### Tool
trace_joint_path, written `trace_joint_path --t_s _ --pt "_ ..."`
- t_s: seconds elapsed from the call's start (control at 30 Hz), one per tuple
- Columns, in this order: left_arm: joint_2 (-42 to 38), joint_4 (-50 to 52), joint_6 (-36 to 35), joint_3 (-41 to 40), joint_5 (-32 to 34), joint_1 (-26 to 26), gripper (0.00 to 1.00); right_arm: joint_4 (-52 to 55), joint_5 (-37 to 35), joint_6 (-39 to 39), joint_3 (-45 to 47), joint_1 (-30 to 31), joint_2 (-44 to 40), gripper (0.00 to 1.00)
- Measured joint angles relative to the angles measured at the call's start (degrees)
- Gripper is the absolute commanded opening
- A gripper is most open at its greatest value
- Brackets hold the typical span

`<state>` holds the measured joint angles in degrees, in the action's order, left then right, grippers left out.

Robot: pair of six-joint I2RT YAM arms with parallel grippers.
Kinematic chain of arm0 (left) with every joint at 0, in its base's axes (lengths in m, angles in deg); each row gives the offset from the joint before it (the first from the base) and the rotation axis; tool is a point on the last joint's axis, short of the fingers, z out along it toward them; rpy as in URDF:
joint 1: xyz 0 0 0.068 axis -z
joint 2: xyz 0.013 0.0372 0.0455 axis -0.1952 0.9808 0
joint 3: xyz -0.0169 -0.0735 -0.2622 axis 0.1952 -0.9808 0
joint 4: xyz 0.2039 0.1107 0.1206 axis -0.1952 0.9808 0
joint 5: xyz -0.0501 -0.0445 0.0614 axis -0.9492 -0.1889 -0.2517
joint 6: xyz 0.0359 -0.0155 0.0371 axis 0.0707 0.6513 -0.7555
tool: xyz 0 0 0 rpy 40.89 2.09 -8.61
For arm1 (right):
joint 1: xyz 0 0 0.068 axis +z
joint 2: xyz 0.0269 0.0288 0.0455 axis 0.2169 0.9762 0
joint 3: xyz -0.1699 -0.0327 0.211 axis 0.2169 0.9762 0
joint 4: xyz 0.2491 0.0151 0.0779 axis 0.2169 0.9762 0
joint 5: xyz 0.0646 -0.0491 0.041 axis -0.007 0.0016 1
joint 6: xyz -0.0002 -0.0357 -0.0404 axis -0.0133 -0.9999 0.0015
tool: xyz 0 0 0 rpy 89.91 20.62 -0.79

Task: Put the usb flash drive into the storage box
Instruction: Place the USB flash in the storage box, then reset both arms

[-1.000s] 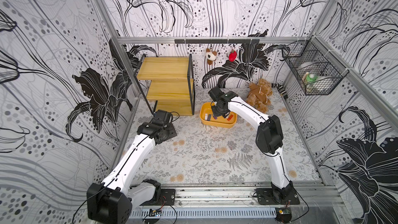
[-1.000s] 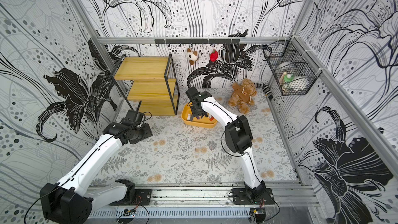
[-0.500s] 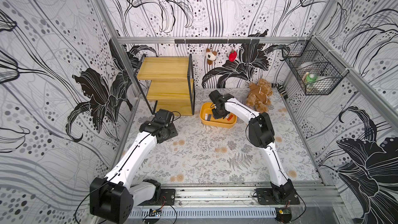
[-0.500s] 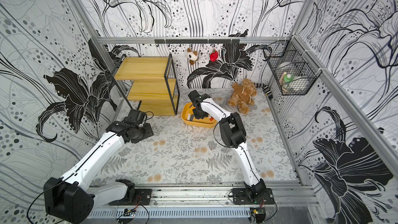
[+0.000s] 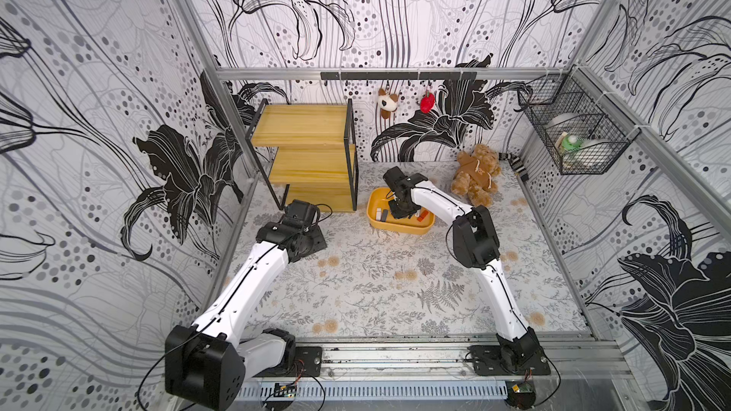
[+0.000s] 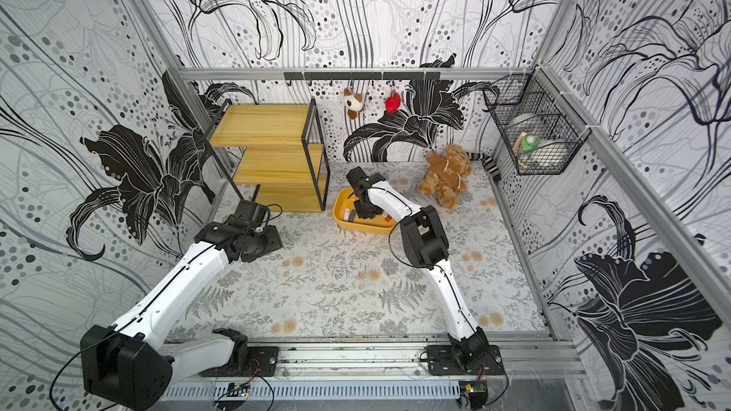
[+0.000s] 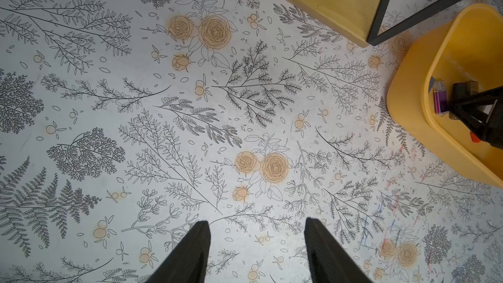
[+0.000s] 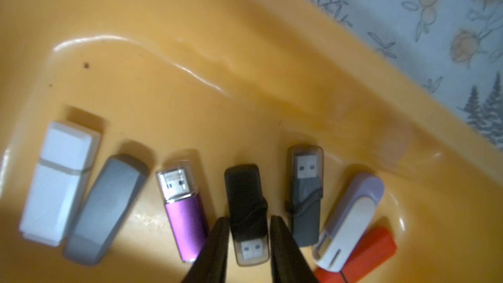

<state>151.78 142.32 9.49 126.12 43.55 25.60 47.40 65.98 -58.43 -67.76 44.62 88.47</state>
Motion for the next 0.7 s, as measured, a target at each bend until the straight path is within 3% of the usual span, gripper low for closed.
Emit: trace_joint_path --t_s 0.4,0.47,0.57,0.7 --pt "-1.0 0.1 -1.4 1.3 0.5 0.0 0.64 2.6 -2.2 -0.5 -2.0 0.0 -3.9 0.45" --pt "-1.1 -0.7 -1.9 1.8 0.8 0.0 0.74 2.3 -2.5 -0.2 1.0 0.0 -9.7 0.48" --pt "-1.9 -3.1 -2.6 1.6 2.2 0.0 0.98 1.2 -2.6 0.8 8.9 0.0 -22.6 0.57" --pt "-5.0 -9.7 -3.2 -1.2 6.3 -0.2 0.98 -3.4 -2.1 2.4 22.4 0.0 -41.7 0.76"
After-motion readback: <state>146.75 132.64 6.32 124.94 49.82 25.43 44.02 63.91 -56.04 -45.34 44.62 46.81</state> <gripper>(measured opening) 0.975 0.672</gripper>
